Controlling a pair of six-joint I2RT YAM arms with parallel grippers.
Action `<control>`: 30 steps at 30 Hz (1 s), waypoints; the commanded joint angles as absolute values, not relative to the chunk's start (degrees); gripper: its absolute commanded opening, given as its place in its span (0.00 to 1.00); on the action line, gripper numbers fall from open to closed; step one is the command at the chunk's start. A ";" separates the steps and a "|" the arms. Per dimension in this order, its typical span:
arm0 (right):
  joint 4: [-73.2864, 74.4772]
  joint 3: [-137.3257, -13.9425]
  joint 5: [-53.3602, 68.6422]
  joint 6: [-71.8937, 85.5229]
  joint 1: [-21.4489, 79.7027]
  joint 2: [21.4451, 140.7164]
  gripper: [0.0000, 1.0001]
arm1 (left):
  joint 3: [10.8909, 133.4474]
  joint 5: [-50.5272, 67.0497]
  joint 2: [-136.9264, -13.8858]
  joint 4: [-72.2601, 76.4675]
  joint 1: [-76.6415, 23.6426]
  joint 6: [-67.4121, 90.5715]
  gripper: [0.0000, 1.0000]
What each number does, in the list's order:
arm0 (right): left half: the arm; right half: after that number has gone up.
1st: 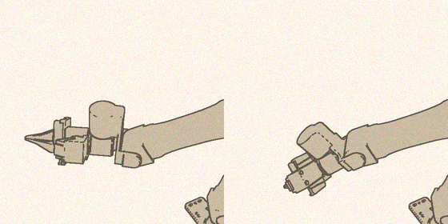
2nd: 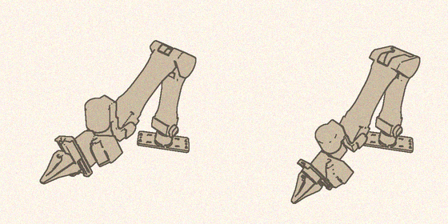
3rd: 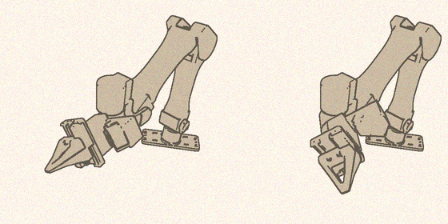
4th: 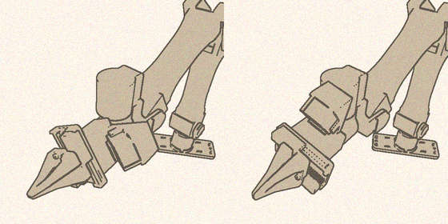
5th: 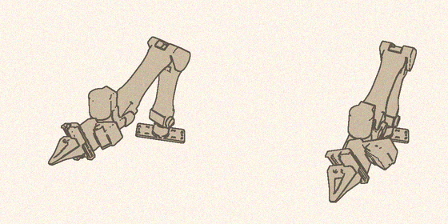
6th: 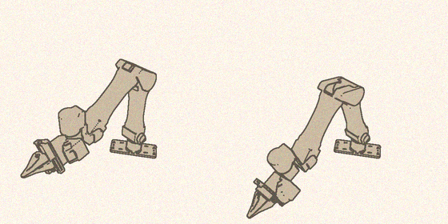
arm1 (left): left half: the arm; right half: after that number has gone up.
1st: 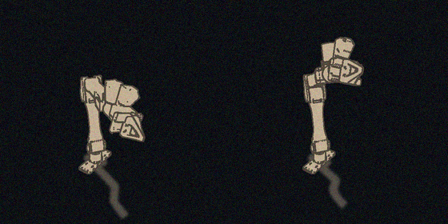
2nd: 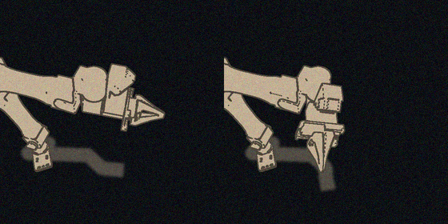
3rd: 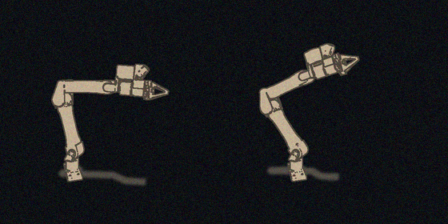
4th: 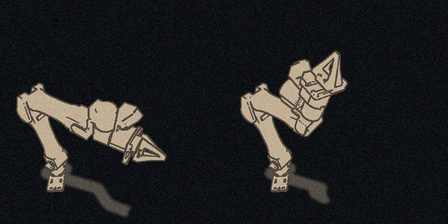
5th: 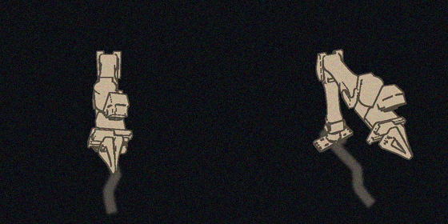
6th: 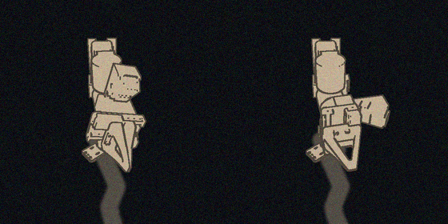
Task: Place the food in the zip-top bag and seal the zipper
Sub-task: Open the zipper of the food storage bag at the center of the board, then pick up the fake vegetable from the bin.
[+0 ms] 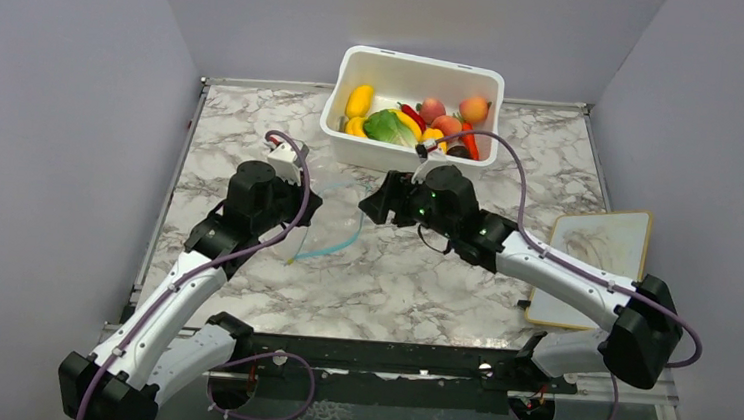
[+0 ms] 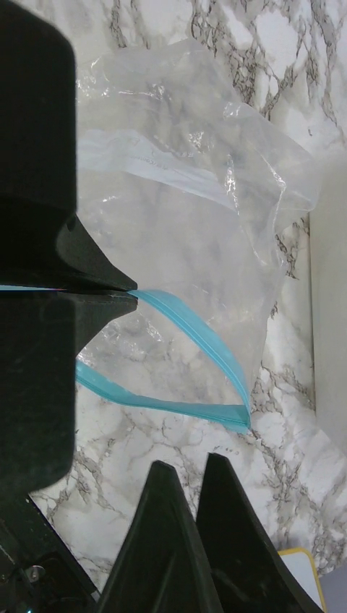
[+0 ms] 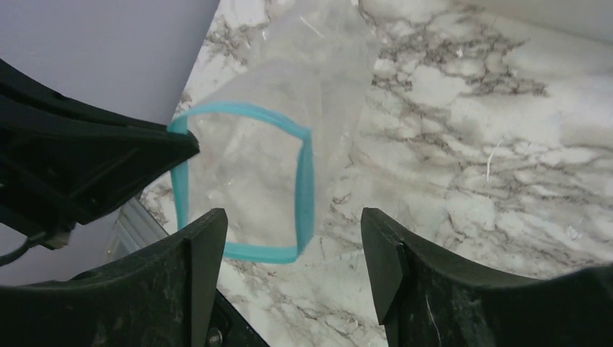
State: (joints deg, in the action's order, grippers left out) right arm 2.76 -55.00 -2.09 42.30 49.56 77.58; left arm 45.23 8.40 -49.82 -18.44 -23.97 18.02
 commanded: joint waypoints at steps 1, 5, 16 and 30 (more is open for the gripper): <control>7.63 -60.96 -6.48 30.03 49.64 76.71 0.72 | 44.23 8.41 -49.13 -16.29 -24.01 16.52 0.00; 11.20 -66.17 -11.56 22.54 48.50 77.31 0.75 | 43.88 9.15 -48.68 -16.57 -24.03 16.81 0.00; 14.54 -80.29 -15.09 12.11 37.68 89.83 0.75 | 43.83 9.19 -47.36 -17.03 -24.00 17.04 0.00; 26.00 -113.85 -3.85 1.14 31.45 120.37 0.64 | 43.87 10.00 -46.40 -16.72 -24.07 17.30 0.00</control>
